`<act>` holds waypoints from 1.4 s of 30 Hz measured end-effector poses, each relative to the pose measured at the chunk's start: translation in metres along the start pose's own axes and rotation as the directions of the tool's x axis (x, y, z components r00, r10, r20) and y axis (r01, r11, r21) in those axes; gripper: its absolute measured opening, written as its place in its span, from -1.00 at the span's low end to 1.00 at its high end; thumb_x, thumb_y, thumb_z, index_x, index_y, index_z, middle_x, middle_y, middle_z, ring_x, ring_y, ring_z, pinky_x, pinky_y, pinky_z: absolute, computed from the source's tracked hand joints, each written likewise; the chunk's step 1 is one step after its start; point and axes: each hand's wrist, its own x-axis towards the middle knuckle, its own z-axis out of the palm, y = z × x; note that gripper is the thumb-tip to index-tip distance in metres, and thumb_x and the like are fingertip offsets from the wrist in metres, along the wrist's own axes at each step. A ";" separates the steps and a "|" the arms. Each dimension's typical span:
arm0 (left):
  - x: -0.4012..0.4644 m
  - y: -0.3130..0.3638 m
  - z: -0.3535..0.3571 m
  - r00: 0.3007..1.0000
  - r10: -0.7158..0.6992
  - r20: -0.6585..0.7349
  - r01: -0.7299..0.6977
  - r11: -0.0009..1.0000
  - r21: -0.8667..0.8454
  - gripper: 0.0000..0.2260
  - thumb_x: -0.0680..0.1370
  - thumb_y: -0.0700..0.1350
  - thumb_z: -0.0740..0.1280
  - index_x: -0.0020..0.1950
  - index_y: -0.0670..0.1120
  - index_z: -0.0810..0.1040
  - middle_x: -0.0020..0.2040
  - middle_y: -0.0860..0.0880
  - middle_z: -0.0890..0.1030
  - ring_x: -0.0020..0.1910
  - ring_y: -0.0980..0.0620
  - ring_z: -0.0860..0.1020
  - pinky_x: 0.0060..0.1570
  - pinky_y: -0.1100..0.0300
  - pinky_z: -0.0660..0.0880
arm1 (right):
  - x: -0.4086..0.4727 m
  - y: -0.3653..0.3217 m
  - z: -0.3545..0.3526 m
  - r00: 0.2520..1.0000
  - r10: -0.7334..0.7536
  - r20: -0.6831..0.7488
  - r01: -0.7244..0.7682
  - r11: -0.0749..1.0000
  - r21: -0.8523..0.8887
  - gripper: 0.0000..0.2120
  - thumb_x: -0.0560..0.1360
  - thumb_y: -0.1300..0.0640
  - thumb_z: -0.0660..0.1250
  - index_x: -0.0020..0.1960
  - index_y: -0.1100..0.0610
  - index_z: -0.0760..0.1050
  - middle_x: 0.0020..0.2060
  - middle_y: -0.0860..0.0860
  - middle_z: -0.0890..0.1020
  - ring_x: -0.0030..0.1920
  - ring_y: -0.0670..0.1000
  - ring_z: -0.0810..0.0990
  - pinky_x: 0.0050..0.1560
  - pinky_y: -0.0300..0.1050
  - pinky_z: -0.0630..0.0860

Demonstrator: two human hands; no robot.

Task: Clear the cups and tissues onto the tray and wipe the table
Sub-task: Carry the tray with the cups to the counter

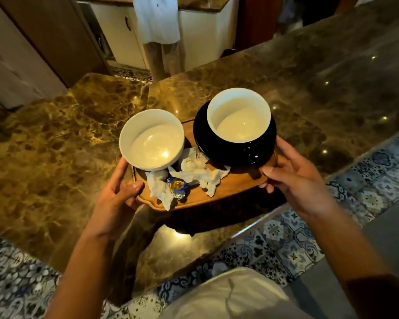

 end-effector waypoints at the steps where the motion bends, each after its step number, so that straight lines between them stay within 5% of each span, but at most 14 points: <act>1: 0.007 0.001 -0.004 1.000 -0.013 0.007 0.013 1.000 -0.004 -0.35 0.55 -0.45 0.15 0.55 0.06 0.33 -0.45 0.01 0.60 -0.45 0.12 0.59 -0.20 0.21 0.64 | 0.008 0.001 0.002 1.000 0.004 -0.001 -0.004 1.000 -0.009 -0.20 0.44 0.34 0.37 0.61 0.04 0.17 -0.12 0.15 0.67 -0.28 0.09 0.63 -0.37 -0.18 0.53; 8: 0.051 0.006 -0.029 0.985 -0.160 0.064 0.157 0.986 0.059 -0.25 0.47 -0.33 0.28 0.63 0.07 0.22 -0.11 -0.09 0.74 -0.37 -0.02 0.69 -0.39 0.11 0.67 | 0.044 0.030 0.019 0.992 0.124 -0.015 -0.124 0.992 0.018 -0.21 0.46 0.37 0.37 0.60 0.01 0.20 -0.06 0.12 0.70 -0.29 0.07 0.61 -0.34 -0.20 0.56; 13: 0.070 0.000 -0.057 0.966 -0.246 0.080 0.241 0.968 0.062 -0.21 0.47 -0.32 0.32 0.65 0.08 0.17 -0.24 -0.19 0.68 -0.40 -0.06 0.68 -0.43 0.14 0.65 | 0.047 0.053 0.039 0.982 0.183 -0.035 -0.180 0.980 0.089 0.03 0.20 0.05 0.64 0.57 -0.05 0.25 -0.02 0.12 0.71 -0.30 0.04 0.64 -0.34 -0.21 0.58; 17: 0.081 -0.007 -0.081 0.955 -0.278 0.099 0.269 0.959 0.093 -0.21 0.48 -0.31 0.34 0.65 0.09 0.18 -0.31 -0.18 0.65 -0.41 -0.05 0.66 -0.39 0.12 0.67 | 0.044 0.070 0.053 0.975 0.206 -0.089 -0.196 0.975 0.108 -0.09 0.33 0.22 0.48 0.61 0.01 0.18 -0.04 0.09 0.72 -0.33 0.04 0.63 -0.35 -0.20 0.57; 22: 0.090 -0.009 -0.103 0.938 -0.301 0.172 0.279 0.950 0.142 -0.21 0.50 -0.29 0.35 0.66 0.12 0.16 -0.28 -0.23 0.64 -0.38 -0.09 0.68 -0.39 0.10 0.67 | 0.045 0.080 0.069 0.977 0.201 -0.075 -0.192 0.975 0.112 0.12 0.12 -0.01 0.70 0.56 -0.09 0.23 0.05 0.16 0.71 -0.31 0.07 0.67 -0.33 -0.18 0.60; 27: 0.094 -0.009 -0.117 0.917 -0.333 0.220 0.294 0.937 0.191 -0.04 0.35 -0.07 0.59 0.64 0.19 0.17 -0.29 -0.26 0.58 -0.39 -0.12 0.64 -0.54 0.17 0.51 | 0.050 0.086 0.077 0.971 0.216 -0.101 -0.203 0.971 0.127 0.19 0.05 -0.05 0.73 0.57 -0.01 0.23 0.00 0.14 0.72 -0.33 0.05 0.64 -0.34 -0.18 0.59; 35: 0.104 -0.013 -0.124 0.909 -0.352 0.223 0.323 0.933 0.156 -0.08 0.37 -0.18 0.50 0.64 0.19 0.16 -0.31 -0.21 0.58 -0.41 -0.10 0.61 -0.50 0.16 0.51 | 0.062 0.090 0.074 0.957 0.248 -0.149 -0.241 0.968 0.067 -0.27 0.51 0.46 0.30 0.60 0.06 0.21 -0.01 0.13 0.72 -0.35 0.04 0.61 -0.33 -0.19 0.60; 42: 0.120 -0.007 -0.125 0.867 -0.436 0.241 0.354 0.880 0.316 -0.28 0.64 -0.37 0.24 0.65 0.19 0.09 -0.27 -0.19 0.62 -0.38 -0.08 0.63 -0.44 0.17 0.58 | 0.066 0.092 0.073 0.943 0.271 -0.192 -0.267 0.963 0.047 -0.30 0.54 0.49 0.26 0.59 0.08 0.24 -0.02 0.10 0.73 -0.37 0.01 0.62 -0.33 -0.20 0.61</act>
